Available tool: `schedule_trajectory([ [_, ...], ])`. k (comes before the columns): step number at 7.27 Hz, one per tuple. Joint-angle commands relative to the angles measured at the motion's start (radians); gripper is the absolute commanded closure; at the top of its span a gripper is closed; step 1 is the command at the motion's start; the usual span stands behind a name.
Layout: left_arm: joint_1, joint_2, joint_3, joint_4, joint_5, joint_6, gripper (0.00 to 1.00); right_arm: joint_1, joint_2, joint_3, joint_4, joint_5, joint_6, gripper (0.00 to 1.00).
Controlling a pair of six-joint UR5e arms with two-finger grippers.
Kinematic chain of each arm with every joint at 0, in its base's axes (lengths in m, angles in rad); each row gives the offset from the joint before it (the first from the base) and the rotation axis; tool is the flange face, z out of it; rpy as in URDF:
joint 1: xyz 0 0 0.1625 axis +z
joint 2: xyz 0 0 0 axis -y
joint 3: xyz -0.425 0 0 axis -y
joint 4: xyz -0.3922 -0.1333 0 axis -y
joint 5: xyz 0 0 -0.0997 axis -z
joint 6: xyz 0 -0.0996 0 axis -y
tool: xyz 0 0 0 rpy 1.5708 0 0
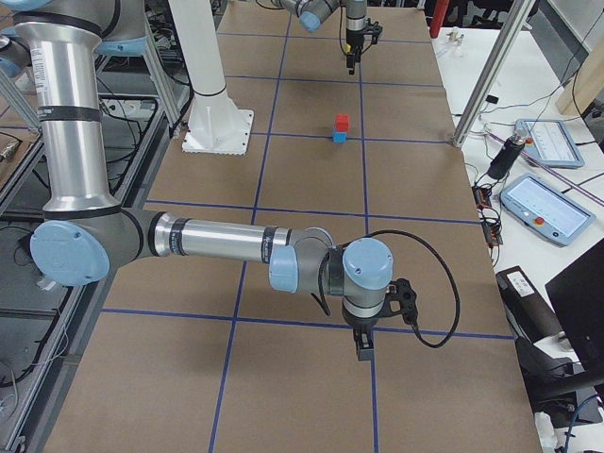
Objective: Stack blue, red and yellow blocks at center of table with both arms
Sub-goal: 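Move the left gripper to the yellow cube and grasp it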
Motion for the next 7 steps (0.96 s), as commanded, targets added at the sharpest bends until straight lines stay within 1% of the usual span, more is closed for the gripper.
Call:
schedule_trajectory([
  [1,-0.180,0.199,-0.012,-0.042,-0.075,0.348,0.00,0.000,0.000,0.000,0.000,0.000,0.000,0.01],
  [2,-0.230,0.285,-0.009,-0.083,-0.109,0.372,0.00,0.000,0.000,0.000,0.000,0.000,-0.001,0.01],
  [3,-0.265,0.348,0.010,-0.128,-0.115,0.353,0.00,0.000,0.000,0.000,0.002,0.000,-0.001,0.01],
  [4,-0.279,0.392,0.011,-0.158,-0.115,0.255,0.00,0.000,-0.003,-0.007,0.000,0.000,0.000,0.01],
  [5,-0.276,0.410,0.045,-0.227,-0.114,0.145,0.00,0.000,-0.003,-0.009,-0.002,-0.001,0.000,0.01],
  [6,-0.273,0.418,0.153,-0.375,-0.109,0.082,0.00,0.000,-0.011,-0.015,-0.002,-0.007,-0.001,0.00],
  [7,-0.270,0.414,0.283,-0.557,-0.109,0.007,0.00,0.000,-0.011,-0.014,-0.002,-0.009,-0.005,0.00],
])
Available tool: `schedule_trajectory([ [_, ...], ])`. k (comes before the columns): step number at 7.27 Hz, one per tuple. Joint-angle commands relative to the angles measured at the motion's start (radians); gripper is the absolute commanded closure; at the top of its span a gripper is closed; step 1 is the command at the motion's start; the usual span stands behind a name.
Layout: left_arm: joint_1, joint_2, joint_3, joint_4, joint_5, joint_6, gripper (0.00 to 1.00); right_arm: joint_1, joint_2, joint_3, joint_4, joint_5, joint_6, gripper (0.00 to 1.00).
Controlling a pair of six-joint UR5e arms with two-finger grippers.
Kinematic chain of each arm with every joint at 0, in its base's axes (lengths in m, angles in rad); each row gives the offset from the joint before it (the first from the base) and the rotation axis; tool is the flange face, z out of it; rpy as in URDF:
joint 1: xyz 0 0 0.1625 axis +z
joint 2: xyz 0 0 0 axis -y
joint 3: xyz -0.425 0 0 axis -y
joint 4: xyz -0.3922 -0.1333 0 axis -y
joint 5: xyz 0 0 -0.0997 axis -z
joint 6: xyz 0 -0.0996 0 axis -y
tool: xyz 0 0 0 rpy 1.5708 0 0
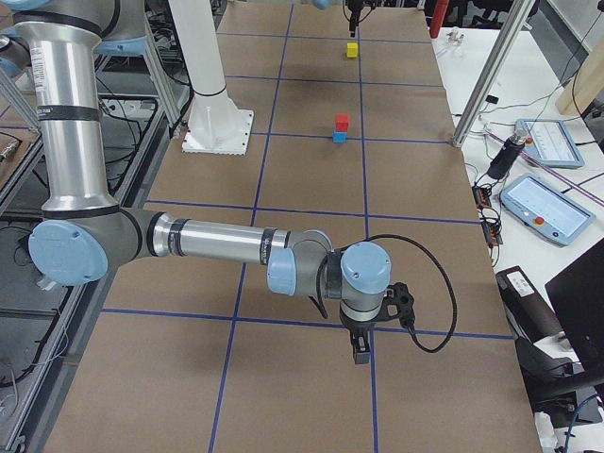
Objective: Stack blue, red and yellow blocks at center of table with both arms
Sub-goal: 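Move the left gripper to the yellow cube and grasp it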
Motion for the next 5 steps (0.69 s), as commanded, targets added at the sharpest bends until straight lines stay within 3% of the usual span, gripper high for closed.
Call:
schedule_trajectory([
  [1,0.007,0.001,0.192,-0.274,0.000,-0.182,0.00,0.000,-0.003,0.005,0.001,-0.002,-0.003,0.01],
  [5,0.008,0.003,0.228,-0.279,0.002,-0.210,0.00,0.000,0.000,0.006,0.001,-0.002,-0.006,0.01],
])
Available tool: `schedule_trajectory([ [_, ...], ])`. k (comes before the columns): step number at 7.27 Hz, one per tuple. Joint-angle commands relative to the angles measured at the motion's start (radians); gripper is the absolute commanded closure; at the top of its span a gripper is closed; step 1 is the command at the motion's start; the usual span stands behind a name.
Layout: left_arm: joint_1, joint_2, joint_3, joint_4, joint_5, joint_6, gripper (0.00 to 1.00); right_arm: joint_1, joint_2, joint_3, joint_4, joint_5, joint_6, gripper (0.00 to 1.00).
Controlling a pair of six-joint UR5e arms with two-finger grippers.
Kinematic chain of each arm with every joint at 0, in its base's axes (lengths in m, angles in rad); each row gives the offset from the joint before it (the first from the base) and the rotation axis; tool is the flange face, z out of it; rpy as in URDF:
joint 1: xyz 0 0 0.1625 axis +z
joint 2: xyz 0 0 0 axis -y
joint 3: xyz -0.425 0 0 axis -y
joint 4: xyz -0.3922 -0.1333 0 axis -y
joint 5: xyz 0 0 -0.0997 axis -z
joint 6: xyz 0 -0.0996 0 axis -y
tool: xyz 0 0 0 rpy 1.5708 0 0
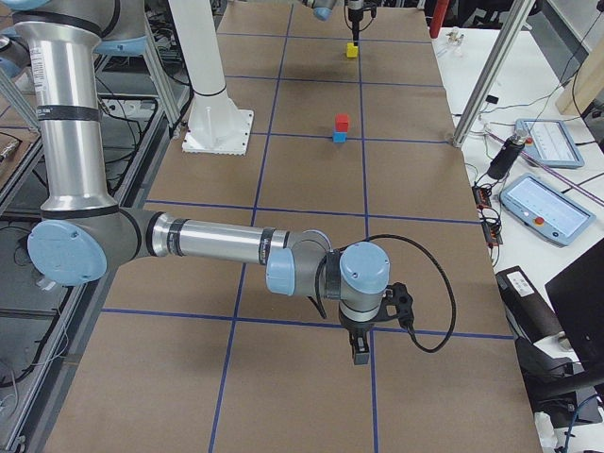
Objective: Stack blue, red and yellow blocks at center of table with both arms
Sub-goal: 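Move the left gripper to the yellow cube and grasp it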
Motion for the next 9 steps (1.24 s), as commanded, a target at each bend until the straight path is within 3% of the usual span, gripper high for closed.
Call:
schedule_trajectory([
  [1,0.008,-0.001,0.004,-0.026,0.000,-0.048,0.00,0.000,0.001,0.001,0.000,-0.002,0.000,0.00],
  [4,0.045,-0.001,0.023,-0.037,0.005,-0.067,0.00,0.000,0.004,0.001,0.000,-0.002,0.000,0.01],
  [6,0.066,0.000,0.078,-0.114,0.005,-0.067,0.01,0.000,0.006,0.001,0.000,-0.002,0.001,0.01],
  [7,0.069,-0.003,0.083,-0.122,0.005,-0.068,0.12,0.000,0.006,0.002,0.000,-0.002,0.001,0.00],
  [8,0.069,-0.003,0.083,-0.123,0.005,-0.067,0.47,0.000,0.006,0.004,0.000,-0.002,0.001,0.00],
  [9,0.071,-0.003,0.077,-0.124,0.005,-0.058,0.97,0.000,0.006,0.004,0.000,-0.002,0.000,0.00],
])
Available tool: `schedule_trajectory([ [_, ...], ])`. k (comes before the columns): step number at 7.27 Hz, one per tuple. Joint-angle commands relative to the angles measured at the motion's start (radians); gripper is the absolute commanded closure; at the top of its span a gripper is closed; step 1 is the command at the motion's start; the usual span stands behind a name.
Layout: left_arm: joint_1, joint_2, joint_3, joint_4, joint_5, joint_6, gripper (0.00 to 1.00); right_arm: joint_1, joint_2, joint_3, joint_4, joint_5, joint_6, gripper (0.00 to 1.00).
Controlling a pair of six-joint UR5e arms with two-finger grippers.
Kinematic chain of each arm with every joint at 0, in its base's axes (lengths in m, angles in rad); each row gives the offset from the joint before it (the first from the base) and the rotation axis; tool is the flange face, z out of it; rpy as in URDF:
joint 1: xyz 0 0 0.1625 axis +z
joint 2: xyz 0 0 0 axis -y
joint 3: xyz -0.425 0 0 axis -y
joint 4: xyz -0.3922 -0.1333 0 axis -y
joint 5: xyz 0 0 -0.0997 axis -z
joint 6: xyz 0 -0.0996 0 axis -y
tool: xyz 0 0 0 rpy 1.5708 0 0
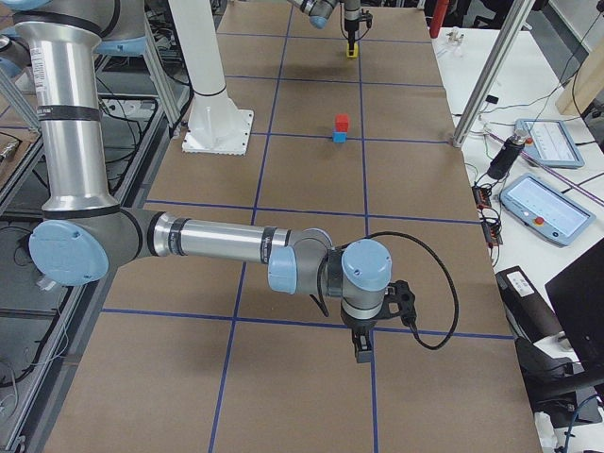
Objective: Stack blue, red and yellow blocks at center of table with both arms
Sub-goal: 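Carry the yellow cube with the left gripper above the red cube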
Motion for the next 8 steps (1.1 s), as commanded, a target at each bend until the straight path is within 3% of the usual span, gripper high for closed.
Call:
schedule_trajectory([
  [1,0.002,0.003,-0.030,-0.006,-0.006,0.009,1.00,0.000,0.000,0.001,0.000,0.000,-0.001,0.00],
  [3,-0.002,0.007,-0.134,0.028,-0.009,0.006,1.00,0.000,-0.006,-0.002,0.000,0.000,-0.001,0.00],
  [4,-0.002,-0.006,-0.218,0.136,-0.008,0.006,1.00,0.000,-0.014,-0.001,0.000,0.000,-0.003,0.00],
  [6,0.004,-0.107,-0.455,0.498,0.002,-0.005,1.00,0.000,-0.024,-0.002,0.000,-0.002,-0.007,0.01],
  [7,0.048,-0.191,-0.526,0.660,0.006,-0.017,1.00,0.000,-0.029,0.001,0.000,-0.003,-0.007,0.00],
  [8,0.118,-0.320,-0.535,0.751,0.047,-0.135,1.00,0.002,-0.031,0.001,0.000,-0.005,-0.007,0.00],
])
